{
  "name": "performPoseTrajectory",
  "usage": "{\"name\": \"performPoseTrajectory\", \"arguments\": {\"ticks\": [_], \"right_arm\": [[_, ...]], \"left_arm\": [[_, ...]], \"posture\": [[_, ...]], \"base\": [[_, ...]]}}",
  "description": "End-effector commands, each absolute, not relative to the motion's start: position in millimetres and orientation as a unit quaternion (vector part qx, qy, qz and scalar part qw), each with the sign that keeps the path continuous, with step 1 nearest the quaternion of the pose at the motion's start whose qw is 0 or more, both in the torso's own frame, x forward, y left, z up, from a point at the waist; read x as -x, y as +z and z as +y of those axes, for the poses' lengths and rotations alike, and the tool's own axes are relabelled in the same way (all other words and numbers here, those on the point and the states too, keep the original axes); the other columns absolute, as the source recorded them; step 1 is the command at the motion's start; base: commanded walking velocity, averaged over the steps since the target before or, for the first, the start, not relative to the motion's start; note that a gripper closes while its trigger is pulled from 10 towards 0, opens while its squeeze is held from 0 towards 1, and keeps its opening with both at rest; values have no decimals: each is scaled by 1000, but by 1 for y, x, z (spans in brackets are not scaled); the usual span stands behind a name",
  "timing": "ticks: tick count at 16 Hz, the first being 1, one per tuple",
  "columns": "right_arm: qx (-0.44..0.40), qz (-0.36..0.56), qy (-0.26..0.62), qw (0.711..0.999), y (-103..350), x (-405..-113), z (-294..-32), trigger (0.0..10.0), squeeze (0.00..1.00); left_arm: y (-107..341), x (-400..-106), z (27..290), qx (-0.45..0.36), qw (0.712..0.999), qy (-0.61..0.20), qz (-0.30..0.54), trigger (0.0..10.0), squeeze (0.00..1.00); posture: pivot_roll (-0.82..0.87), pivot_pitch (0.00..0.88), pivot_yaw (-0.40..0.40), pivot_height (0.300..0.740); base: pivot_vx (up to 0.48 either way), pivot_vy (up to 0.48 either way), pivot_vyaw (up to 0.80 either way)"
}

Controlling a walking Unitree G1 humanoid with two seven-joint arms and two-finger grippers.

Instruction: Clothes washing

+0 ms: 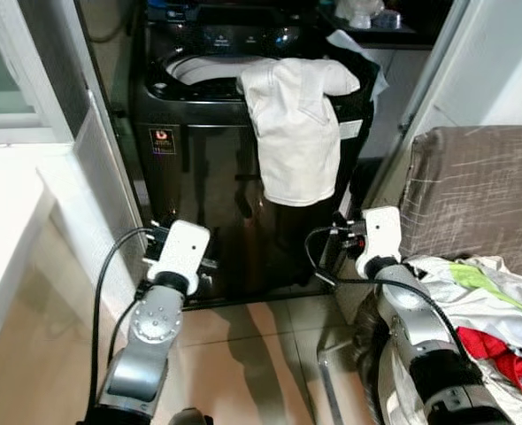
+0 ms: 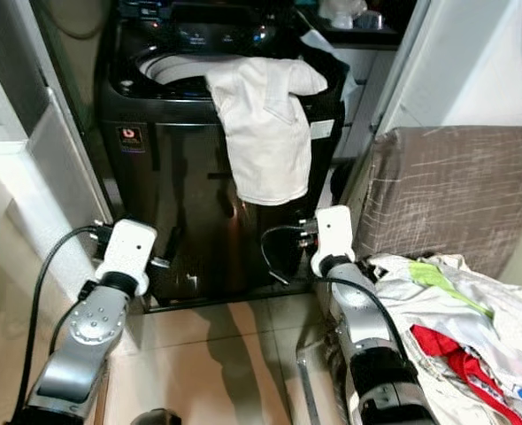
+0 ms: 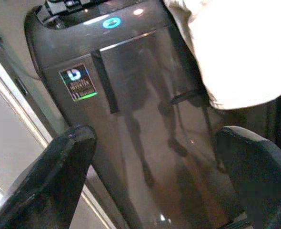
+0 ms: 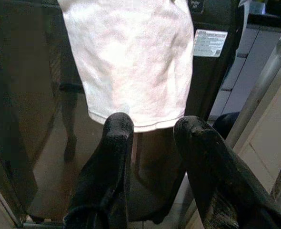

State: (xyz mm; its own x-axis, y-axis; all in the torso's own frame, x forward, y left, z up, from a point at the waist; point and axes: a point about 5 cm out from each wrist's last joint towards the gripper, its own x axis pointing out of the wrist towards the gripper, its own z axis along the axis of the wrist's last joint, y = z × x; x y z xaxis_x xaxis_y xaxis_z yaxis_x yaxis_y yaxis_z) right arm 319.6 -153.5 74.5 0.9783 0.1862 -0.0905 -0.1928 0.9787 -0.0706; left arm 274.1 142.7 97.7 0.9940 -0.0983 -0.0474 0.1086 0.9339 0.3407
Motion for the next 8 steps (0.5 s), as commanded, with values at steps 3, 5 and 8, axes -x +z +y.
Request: {"name": "performPoseTrajectory", "arguments": {"ticks": [3, 5, 8], "right_arm": [[46, 37, 88, 994, 78, -328, -156, 10000, 0], [45, 35, 91, 994, 80, -332, -151, 10000, 0], [26, 42, 91, 995, 78, -335, -147, 10000, 0]], "left_arm": [[105, -282, 140, -184, 982, -41, -4, 10000, 0], [112, -284, 135, -170, 984, -53, -22, 10000, 0], [122, -285, 131, -145, 987, -55, -45, 10000, 0]], "posture": [[21, 18, -41, 740], [24, 13, -38, 740], [28, 9, -37, 740]], "base": [[0, 0, 0], [0, 0, 0], [456, 0, 0]]}}
